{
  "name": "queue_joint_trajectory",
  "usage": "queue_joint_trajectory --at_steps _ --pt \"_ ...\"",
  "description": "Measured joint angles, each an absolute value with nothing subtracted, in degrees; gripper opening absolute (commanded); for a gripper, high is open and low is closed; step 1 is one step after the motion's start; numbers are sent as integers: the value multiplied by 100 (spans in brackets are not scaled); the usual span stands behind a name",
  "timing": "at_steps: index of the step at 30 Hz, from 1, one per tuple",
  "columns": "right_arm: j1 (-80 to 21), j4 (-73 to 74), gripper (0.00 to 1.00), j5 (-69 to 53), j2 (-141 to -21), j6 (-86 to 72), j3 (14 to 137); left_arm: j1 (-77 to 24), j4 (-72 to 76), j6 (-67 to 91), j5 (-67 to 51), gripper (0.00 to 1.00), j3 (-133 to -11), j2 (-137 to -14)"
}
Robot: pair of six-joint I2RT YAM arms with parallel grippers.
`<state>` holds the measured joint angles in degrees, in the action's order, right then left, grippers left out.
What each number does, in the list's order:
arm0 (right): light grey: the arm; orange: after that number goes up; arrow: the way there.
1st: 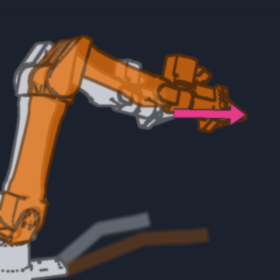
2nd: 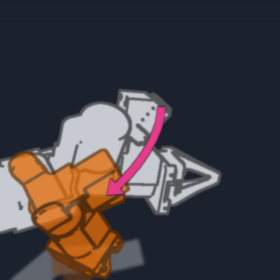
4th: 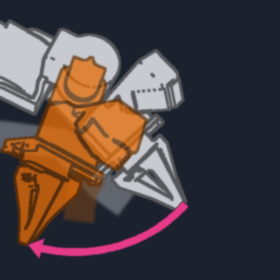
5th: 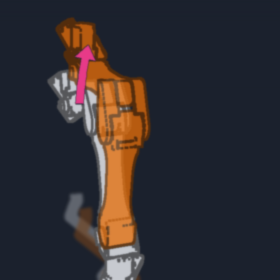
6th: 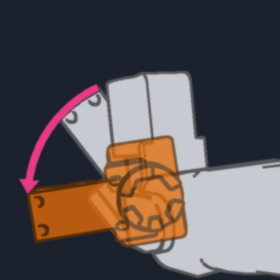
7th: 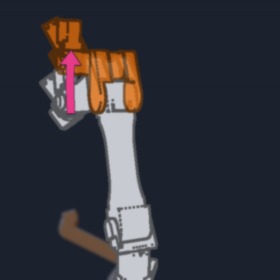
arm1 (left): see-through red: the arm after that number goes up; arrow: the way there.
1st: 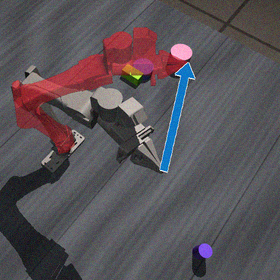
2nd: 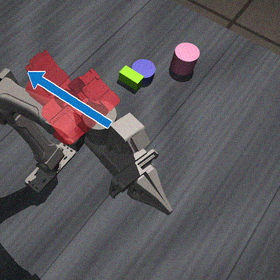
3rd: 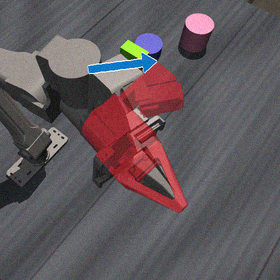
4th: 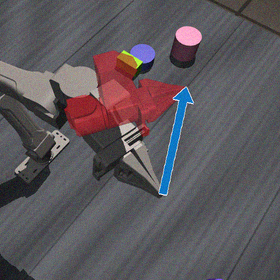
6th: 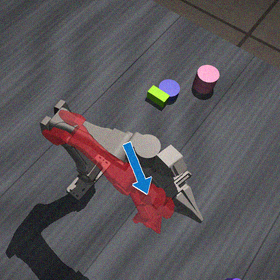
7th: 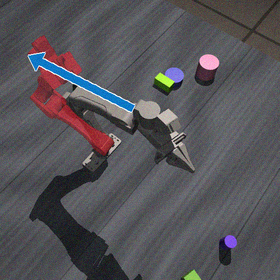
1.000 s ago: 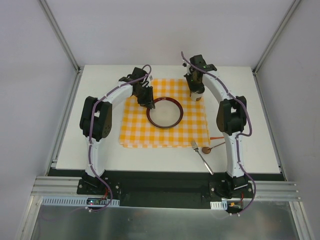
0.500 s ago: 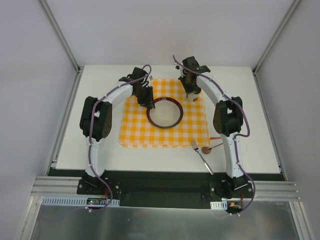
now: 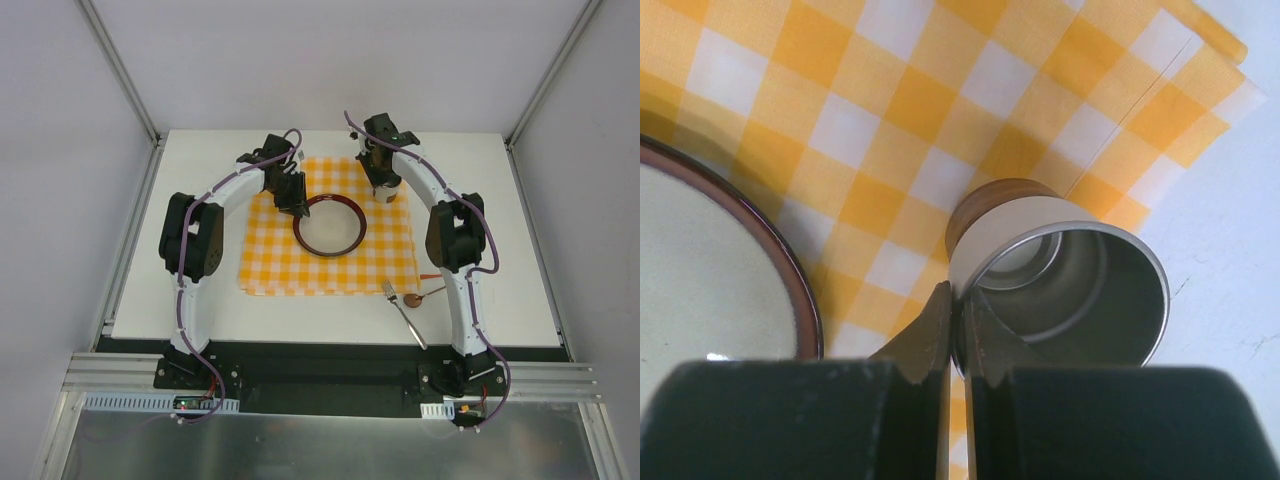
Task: Set the dinner table for one person
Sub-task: Place the cup on the napkin.
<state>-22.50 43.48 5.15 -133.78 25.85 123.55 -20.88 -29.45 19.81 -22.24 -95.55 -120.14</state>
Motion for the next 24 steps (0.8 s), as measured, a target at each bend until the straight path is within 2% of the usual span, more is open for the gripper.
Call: queue_joint_trajectory --at_steps 2,3,5,7,9,13,17,24 --pt "-2250 4344 1 517 -13378 2604 12355 -2088 -2943 1979 -2224 32 -9555 -12014" --pt "-2250 4342 12 517 -13378 2613 12355 -2088 -2943 1979 -2224 33 -9555 -12014" --pt "-2250 4335 23 526 -13378 2626 12355 -2088 -2943 1977 -2224 35 -9555 -12014" --pt "-2250 4298 40 563 -13380 2650 12346 -2088 -2943 1977 -2226 36 -9555 -12014" --pt "-2250 4263 49 604 -13380 2661 12302 -2088 -2945 1977 -2224 38 -9555 -12014" --pt "-2255 4176 54 762 -13351 2663 12114 -2088 -2945 1977 -2226 41 -9555 -11998" --pt "-2279 4182 56 972 -13139 2665 11799 -2088 -2945 1979 -2228 41 -9544 -11876" --pt "-2440 4047 58 1240 -11955 2617 11349 -2088 -2932 1979 -2246 41 -9393 -11194"
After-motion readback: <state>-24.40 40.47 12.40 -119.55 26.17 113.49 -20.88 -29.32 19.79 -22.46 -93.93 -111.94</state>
